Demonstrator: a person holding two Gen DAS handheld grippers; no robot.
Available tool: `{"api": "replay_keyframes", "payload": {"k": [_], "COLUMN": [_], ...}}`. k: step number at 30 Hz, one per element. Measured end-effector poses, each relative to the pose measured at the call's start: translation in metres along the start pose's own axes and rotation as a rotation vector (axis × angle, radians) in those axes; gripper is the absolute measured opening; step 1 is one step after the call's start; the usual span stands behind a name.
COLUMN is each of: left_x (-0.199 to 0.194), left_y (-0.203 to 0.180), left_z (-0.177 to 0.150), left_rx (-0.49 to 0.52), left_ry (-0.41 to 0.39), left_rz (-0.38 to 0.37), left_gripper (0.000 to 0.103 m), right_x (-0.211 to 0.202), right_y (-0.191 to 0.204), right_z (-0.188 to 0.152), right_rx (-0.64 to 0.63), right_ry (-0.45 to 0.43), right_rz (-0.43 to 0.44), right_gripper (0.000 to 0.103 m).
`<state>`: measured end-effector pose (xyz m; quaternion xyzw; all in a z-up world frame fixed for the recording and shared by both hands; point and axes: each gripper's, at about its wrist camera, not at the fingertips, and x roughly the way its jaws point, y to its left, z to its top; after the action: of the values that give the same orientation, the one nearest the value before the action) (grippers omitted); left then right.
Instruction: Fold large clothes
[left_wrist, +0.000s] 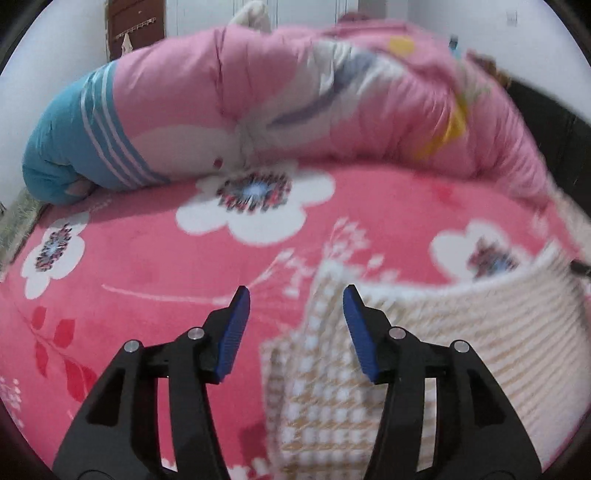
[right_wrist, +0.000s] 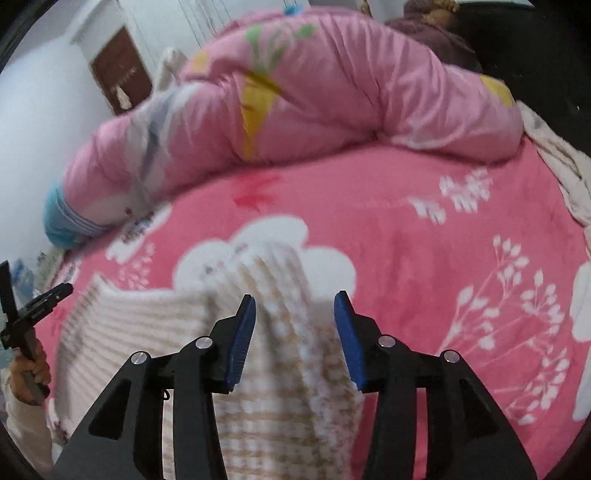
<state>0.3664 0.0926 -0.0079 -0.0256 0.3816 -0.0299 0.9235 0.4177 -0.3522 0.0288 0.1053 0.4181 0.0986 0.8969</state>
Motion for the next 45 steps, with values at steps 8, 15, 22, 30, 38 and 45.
{"api": "replay_keyframes", "payload": {"k": [8,15,22,30,38,45], "left_x": [0.075,0.040,-0.054,-0.121,-0.197,-0.236], "left_y": [-0.030,0.026,-0.016,-0.074,-0.104,-0.118], "left_z": [0.002,-0.004,-0.026,-0.129,-0.187,-0.190], "left_rx": [-0.051,-0.229,-0.035,0.072,0.077,0.061], "left_ry": [0.228,0.161,0.041,0.090,-0.036,-0.115], "left_rz": [-0.050,0.043,-0.097,-0.223,-0.204,-0.062], "left_gripper": [0.051,0.051,0.053,0.062,0.088,0.095], "right_x": [0.077,0.032,-0.066,-0.114,-0.168,-0.198], "right_y": [0.021,-0.023,0.044,0.073,0.115,0.139], "right_z": [0.006,0.010,-0.043,-0.165,-0.221,-0.233], "right_rx": [0.001,0.133,-0.070,-0.057,-0.060,-0.123], "right_ry": [0.190,0.105,0.045,0.081,-0.024,-0.117], "right_rz": [-0.007,-0.182,-0.037,-0.033,-0.048,-0.151], "right_gripper": [0.044,0.042,0.065,0.067,0.087,0.097]}}
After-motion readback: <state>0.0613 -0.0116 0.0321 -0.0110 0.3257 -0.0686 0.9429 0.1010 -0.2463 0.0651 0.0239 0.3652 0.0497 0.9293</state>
